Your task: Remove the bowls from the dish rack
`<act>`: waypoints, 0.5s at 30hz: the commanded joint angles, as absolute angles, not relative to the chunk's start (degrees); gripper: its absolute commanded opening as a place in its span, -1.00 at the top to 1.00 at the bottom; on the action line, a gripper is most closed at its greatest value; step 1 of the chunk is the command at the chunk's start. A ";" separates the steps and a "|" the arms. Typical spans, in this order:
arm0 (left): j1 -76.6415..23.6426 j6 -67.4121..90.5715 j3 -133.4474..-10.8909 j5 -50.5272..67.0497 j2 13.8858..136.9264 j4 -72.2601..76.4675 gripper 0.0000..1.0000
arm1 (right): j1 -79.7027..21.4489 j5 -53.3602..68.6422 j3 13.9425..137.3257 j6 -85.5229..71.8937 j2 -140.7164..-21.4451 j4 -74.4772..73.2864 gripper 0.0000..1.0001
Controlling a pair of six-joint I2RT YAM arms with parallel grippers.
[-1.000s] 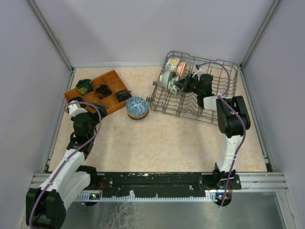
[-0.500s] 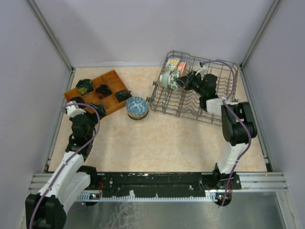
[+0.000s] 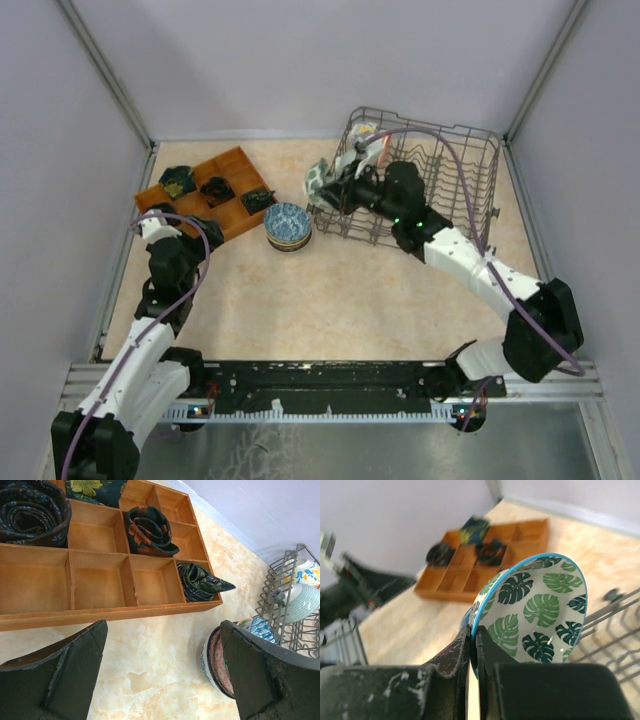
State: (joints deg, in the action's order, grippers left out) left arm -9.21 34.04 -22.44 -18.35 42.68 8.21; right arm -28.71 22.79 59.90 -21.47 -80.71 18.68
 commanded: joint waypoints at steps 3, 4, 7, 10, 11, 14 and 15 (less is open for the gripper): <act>-8.88 32.36 -25.60 -15.72 42.56 6.27 -0.99 | -46.07 3.77 65.04 -5.98 -72.52 -6.79 1.00; -8.88 32.35 -25.66 -15.53 42.48 6.20 -0.99 | -48.39 1.41 65.56 -5.74 -72.64 -9.57 1.00; -8.88 32.34 -25.73 -15.21 42.10 6.24 -0.99 | -54.94 -6.00 67.32 -5.65 -74.56 -16.83 1.00; -8.87 32.37 -25.78 -15.21 41.97 6.15 -0.99 | -59.71 -12.66 69.55 -5.77 -78.87 -22.76 1.00; -8.88 32.36 -25.82 -15.18 42.00 6.07 -0.99 | -60.53 -14.64 70.27 -5.86 -80.49 -24.24 1.00; -8.88 32.32 -25.84 -15.33 42.22 6.08 -0.99 | -62.05 -18.16 71.27 -6.26 -84.84 -26.44 1.00; -8.88 32.30 -25.91 -15.37 42.37 6.13 -0.99 | -62.36 -18.63 71.17 -6.31 -85.83 -26.16 1.00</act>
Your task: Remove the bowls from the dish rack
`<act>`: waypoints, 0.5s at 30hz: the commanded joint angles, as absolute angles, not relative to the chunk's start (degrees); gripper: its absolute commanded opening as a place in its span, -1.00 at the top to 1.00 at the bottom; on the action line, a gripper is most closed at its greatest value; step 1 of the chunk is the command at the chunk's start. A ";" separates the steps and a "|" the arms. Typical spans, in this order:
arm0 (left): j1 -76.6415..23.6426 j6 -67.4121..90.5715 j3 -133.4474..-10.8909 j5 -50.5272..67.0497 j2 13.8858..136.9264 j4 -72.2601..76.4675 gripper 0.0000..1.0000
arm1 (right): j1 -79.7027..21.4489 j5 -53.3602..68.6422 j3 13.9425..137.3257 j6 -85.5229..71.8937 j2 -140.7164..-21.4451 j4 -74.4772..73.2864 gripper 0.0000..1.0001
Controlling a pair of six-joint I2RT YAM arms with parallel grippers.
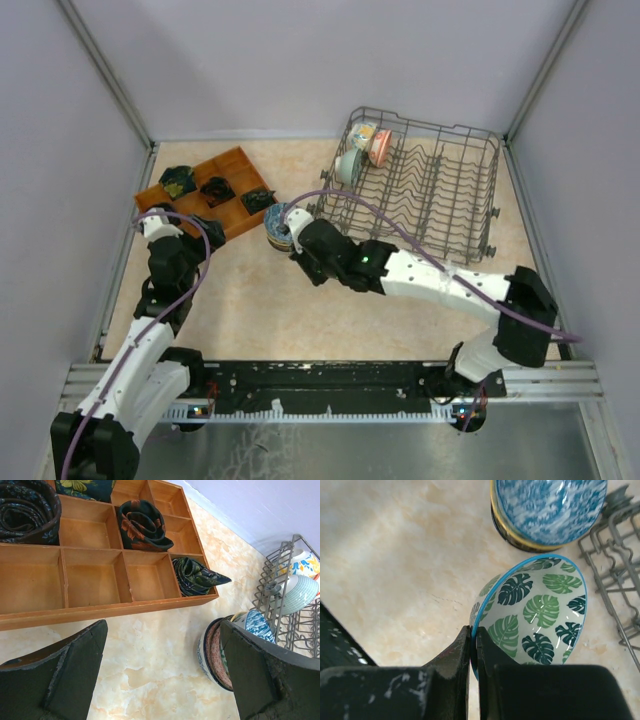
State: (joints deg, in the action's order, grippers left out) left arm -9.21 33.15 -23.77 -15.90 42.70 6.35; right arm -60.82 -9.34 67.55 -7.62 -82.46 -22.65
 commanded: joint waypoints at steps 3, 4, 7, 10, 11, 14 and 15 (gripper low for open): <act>-8.87 32.26 -25.84 -15.42 42.76 6.27 -0.99 | -63.11 -18.82 70.97 -6.61 -88.14 -24.91 1.00; -8.88 32.28 -25.95 -15.51 42.85 6.23 -0.99 | -63.35 -19.20 71.08 -6.60 -89.09 -24.96 1.00; -8.88 32.28 -25.89 -15.56 43.03 6.33 -0.99 | -64.07 -20.47 71.51 -6.67 -90.91 -25.05 1.00; -8.88 32.36 -25.78 -15.60 43.13 6.46 -0.99 | -64.58 -20.84 71.63 -6.61 -92.87 -24.72 1.00; -8.88 32.37 -25.83 -15.68 43.13 6.50 -0.99 | -64.74 -20.96 71.67 -6.69 -93.47 -24.68 1.00; -8.88 32.35 -25.77 -15.88 43.13 6.54 -0.99 | -65.57 -21.77 72.16 -6.77 -95.89 -24.69 1.00; -8.88 32.34 -25.68 -15.90 43.11 6.66 -0.99 | -65.69 -22.06 72.36 -6.79 -96.87 -24.77 1.00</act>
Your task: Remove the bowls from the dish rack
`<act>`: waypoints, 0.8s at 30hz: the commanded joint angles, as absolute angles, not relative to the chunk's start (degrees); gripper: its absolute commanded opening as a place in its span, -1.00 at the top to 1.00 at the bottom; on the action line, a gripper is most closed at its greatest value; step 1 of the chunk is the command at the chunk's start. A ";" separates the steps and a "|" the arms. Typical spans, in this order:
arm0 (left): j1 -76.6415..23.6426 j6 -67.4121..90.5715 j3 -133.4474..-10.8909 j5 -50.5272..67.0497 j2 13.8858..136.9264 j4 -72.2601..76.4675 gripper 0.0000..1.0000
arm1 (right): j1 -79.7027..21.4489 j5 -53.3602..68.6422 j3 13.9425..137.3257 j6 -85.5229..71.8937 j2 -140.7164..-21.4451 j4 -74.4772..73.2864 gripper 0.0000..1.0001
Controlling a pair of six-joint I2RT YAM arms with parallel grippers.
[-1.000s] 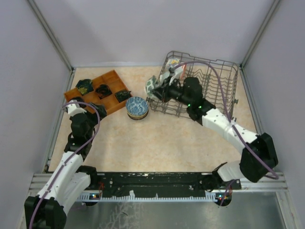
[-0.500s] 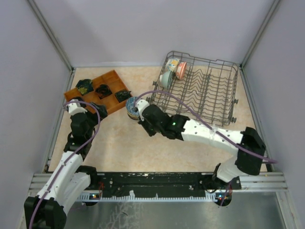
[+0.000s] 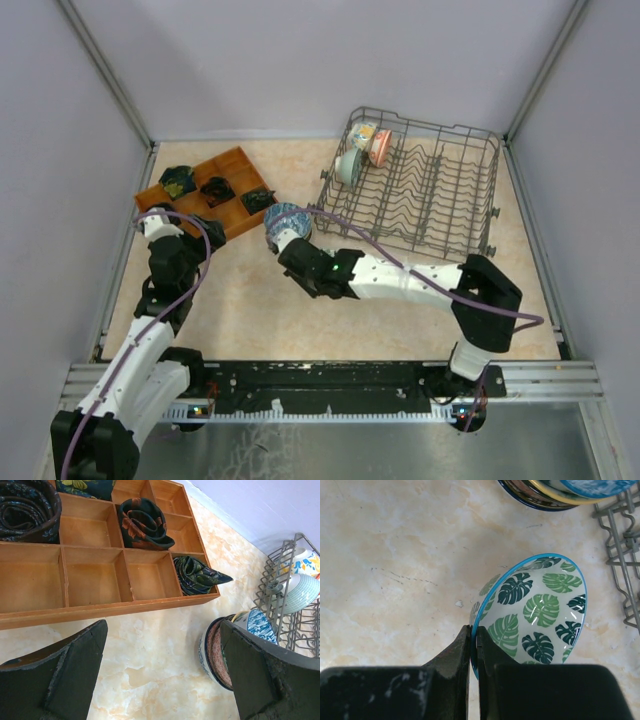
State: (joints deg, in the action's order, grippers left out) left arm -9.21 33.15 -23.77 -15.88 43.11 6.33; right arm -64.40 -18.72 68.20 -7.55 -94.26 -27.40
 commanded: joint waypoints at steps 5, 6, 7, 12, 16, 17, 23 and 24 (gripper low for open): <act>-8.88 32.34 -25.71 -15.90 43.54 7.08 -0.99 | -66.89 -23.31 73.35 -6.79 -100.20 -24.67 1.00; -8.88 32.34 -25.67 -15.87 43.71 7.11 -0.99 | -67.07 -23.70 73.65 -6.87 -100.84 -24.88 1.00; -8.88 32.40 -25.72 -15.83 43.75 7.18 -0.99 | -67.36 -24.05 74.06 -6.89 -101.57 -25.21 1.00; -8.88 32.36 -25.57 -15.86 43.94 7.28 -0.99 | -68.35 -25.24 75.04 -7.18 -103.85 -25.75 1.00; -8.88 32.41 -25.45 -15.98 43.72 7.17 -0.99 | -69.18 -25.43 75.23 -7.79 -104.44 -25.75 0.88; -8.88 32.43 -25.45 -16.05 43.69 7.13 -0.99 | -69.31 -25.44 75.30 -7.93 -104.60 -25.73 0.81; -8.88 32.50 -25.26 -16.07 43.11 6.98 -0.99 | -69.76 -25.50 75.32 -8.35 -105.03 -25.76 0.41; -8.88 32.48 -25.26 -16.10 43.03 6.90 -0.99 | -69.89 -25.47 75.34 -8.45 -105.03 -25.83 0.40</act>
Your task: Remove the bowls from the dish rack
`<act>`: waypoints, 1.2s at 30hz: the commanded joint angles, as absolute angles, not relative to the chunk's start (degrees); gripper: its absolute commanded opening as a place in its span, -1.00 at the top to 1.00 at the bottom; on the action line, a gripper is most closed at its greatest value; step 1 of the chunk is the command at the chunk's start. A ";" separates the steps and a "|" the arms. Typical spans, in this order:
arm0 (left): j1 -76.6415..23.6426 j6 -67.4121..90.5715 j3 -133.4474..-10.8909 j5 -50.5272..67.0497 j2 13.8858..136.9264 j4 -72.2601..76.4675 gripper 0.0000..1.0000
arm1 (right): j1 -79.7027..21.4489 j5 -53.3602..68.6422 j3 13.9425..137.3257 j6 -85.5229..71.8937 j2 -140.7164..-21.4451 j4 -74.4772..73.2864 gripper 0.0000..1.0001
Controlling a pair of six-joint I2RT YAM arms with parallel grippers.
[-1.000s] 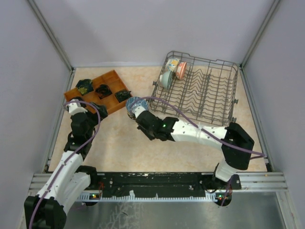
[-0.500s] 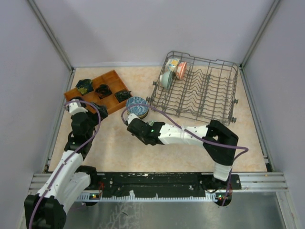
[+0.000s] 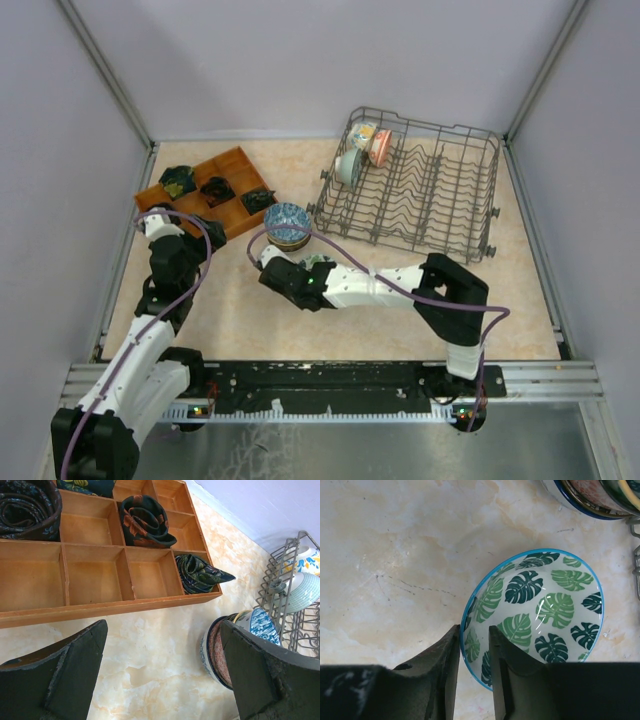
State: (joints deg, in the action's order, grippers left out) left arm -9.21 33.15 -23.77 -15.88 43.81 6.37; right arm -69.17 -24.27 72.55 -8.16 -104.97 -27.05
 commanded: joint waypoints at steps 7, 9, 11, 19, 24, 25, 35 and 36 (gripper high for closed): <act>-8.88 32.61 -25.03 -16.26 42.54 6.80 -0.99 | -70.54 -25.68 74.71 -8.29 -102.89 -24.73 0.03; -8.88 32.64 -25.02 -16.25 42.54 6.77 -0.99 | -70.55 -25.44 73.94 -7.81 -101.18 -23.44 -0.04; -8.85 32.62 -25.02 -16.23 42.54 6.88 -0.99 | -70.56 -24.70 73.18 -7.34 -98.98 -22.12 -0.12; -8.88 32.69 -24.84 -16.19 42.71 7.00 -0.99 | -68.83 -23.51 67.86 -4.67 -83.36 -12.22 -0.37; -8.87 32.87 -24.76 -15.73 42.91 7.31 -0.99 | -56.53 -16.73 63.74 -6.18 -73.89 -3.55 -0.35; -8.88 32.87 -24.79 -15.73 42.97 7.30 -0.99 | -52.98 -14.06 62.78 -6.83 -72.43 -1.38 -0.35; -8.88 34.94 -21.49 -15.81 40.84 11.22 -0.99 | -27.56 5.73 62.50 -15.43 -75.93 11.66 -0.30; -8.88 34.73 -21.43 -16.15 40.70 11.18 -0.99 | -25.75 7.47 63.06 -16.28 -77.53 12.37 -0.29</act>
State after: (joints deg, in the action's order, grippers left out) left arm -9.21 34.11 -22.68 -15.86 42.33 7.99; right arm -30.57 -2.52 61.49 -12.10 -73.17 4.14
